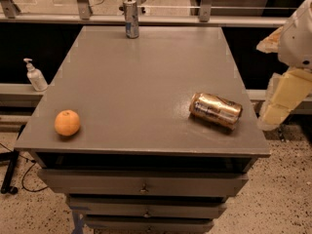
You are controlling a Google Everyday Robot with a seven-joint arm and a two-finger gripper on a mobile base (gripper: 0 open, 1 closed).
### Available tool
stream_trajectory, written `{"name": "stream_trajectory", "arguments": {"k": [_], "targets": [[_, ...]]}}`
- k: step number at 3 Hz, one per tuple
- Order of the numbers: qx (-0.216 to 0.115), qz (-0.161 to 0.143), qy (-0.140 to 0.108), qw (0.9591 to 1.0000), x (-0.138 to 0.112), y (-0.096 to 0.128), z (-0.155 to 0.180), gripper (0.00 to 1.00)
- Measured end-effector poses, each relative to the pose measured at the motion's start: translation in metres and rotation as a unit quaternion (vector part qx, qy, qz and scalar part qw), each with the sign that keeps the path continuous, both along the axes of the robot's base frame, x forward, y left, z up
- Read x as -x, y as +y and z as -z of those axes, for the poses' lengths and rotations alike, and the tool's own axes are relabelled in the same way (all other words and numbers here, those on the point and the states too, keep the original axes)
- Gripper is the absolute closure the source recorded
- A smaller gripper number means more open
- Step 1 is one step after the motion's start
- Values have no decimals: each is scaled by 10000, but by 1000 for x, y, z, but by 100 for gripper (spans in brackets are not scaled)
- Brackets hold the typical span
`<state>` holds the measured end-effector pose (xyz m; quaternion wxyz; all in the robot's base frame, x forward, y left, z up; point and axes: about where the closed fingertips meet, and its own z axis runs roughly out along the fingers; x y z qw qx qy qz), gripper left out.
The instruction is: Pick orange
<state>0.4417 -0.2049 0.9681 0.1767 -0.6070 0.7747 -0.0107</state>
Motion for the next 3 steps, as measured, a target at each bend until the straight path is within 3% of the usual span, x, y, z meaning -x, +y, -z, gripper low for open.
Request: {"name": "stream_trajectory", "arguments": {"k": [1, 2, 3], "targets": [[-784, -320, -6, 9964, -17, 44, 19, 0], [-1648, -790, -46, 9831, -35, 116, 30, 0], [-2475, -1273, -180, 9603, -46, 205, 26, 0]]}}
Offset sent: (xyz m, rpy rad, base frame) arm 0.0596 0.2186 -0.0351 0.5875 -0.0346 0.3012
